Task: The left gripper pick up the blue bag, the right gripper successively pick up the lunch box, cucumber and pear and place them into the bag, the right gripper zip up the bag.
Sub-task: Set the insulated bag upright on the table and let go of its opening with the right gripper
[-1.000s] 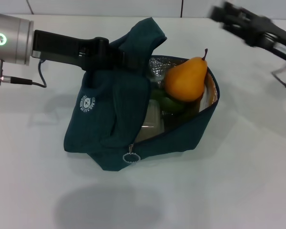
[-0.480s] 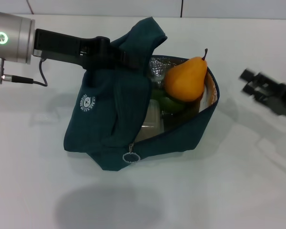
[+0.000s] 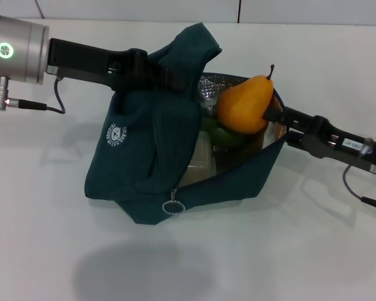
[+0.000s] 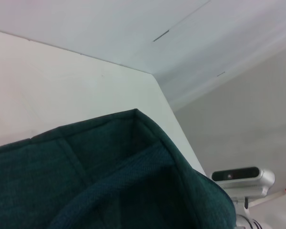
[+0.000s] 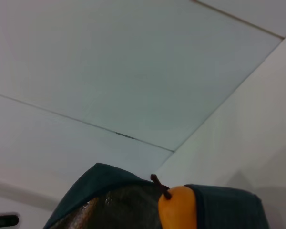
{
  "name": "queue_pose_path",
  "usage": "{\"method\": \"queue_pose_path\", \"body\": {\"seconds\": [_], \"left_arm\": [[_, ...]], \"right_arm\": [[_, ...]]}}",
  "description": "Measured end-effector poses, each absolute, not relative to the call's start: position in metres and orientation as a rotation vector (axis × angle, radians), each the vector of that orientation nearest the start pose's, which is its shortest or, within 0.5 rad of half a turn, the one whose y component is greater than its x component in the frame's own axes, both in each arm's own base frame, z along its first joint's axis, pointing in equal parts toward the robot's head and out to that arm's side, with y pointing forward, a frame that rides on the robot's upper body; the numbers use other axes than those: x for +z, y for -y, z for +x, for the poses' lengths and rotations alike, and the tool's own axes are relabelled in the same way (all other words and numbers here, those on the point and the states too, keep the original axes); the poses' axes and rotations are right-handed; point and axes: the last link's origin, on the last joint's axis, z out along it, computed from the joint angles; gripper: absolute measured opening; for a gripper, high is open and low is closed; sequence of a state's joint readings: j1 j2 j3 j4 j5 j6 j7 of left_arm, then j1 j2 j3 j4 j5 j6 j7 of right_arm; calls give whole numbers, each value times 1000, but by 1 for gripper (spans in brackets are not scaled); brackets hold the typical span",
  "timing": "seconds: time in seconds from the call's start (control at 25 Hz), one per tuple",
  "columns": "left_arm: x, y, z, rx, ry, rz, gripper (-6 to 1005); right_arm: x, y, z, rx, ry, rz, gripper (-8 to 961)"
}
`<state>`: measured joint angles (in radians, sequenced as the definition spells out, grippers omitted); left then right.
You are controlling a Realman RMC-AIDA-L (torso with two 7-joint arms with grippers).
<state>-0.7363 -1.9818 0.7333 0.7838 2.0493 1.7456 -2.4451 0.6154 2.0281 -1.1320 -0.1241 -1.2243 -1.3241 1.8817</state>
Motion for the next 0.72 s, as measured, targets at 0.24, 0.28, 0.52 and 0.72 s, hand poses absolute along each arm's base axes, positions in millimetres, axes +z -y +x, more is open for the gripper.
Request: {"method": "queue_pose_path", "body": {"seconds": [0.24, 0.28, 0.52, 0.72], "left_arm": [[48, -372, -187, -641, 1690, -2674, 38], [48, -372, -187, -641, 1689, -2674, 38], [47, -372, -187, -637, 1687, -2675, 38], [47, -372, -187, -637, 1685, -2677, 39]], "right_arm": [[-62, -336, 251, 1127, -1839, -2240, 701], [-61, -335, 252, 1129, -1828, -2243, 697], [-55, -335, 253, 1150, -1755, -2259, 673], [-55, -335, 253, 1150, -1739, -2266, 346]]}}
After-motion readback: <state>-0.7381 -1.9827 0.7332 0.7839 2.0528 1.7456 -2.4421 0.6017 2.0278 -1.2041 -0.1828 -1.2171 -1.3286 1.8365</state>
